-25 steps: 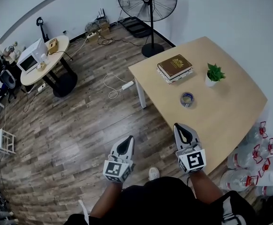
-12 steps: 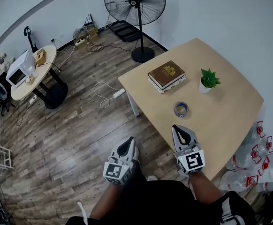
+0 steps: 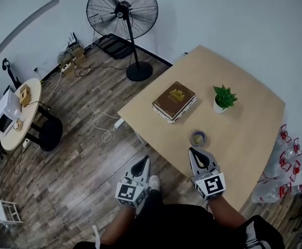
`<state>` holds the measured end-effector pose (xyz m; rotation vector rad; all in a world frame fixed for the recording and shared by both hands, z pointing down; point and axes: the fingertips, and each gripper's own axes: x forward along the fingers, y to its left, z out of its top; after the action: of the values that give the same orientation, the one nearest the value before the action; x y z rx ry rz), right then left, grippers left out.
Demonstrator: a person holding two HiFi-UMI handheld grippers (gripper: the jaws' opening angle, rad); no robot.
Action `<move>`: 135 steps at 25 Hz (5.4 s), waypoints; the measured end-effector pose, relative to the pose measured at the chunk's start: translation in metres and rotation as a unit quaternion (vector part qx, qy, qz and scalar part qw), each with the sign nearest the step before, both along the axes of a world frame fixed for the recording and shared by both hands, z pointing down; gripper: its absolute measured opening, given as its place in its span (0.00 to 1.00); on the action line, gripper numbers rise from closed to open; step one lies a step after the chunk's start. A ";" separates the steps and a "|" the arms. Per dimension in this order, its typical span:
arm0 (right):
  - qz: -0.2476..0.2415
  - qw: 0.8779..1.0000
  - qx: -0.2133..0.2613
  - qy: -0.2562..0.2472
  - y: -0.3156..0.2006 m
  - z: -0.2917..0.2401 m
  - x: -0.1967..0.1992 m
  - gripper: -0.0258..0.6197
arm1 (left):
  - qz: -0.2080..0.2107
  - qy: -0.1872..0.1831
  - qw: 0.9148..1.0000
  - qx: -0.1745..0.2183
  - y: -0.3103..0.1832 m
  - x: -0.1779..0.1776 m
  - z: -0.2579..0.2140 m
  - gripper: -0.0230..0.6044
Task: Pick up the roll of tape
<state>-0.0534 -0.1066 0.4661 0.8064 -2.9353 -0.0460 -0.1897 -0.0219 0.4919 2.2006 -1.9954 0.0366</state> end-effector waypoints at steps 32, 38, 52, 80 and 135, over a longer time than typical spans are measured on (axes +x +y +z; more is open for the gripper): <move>0.168 0.979 -0.069 0.095 -0.116 0.067 0.034 0.03 | 0.214 -0.010 0.976 -0.027 -0.204 0.008 0.024 0.04; 0.154 0.976 -0.095 0.122 -0.122 0.097 0.039 0.03 | 0.218 -0.005 0.975 -0.042 -0.209 0.018 0.036 0.04; 0.025 0.946 -0.166 0.276 -0.122 0.183 0.017 0.31 | 0.197 0.022 0.978 -0.062 -0.209 0.010 0.054 0.04; -0.093 0.820 -0.113 0.554 -0.114 0.277 0.014 0.19 | 0.163 0.033 0.983 -0.073 -0.199 -0.021 0.060 0.04; 0.240 0.969 -0.012 0.056 -0.134 0.016 0.048 0.11 | 0.219 -0.001 0.975 -0.024 -0.191 0.033 0.017 0.04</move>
<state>-0.0055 -0.2404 0.4816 1.4319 -2.5521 -0.0183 -0.1570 -0.2125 0.5085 2.5581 -1.4538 0.1394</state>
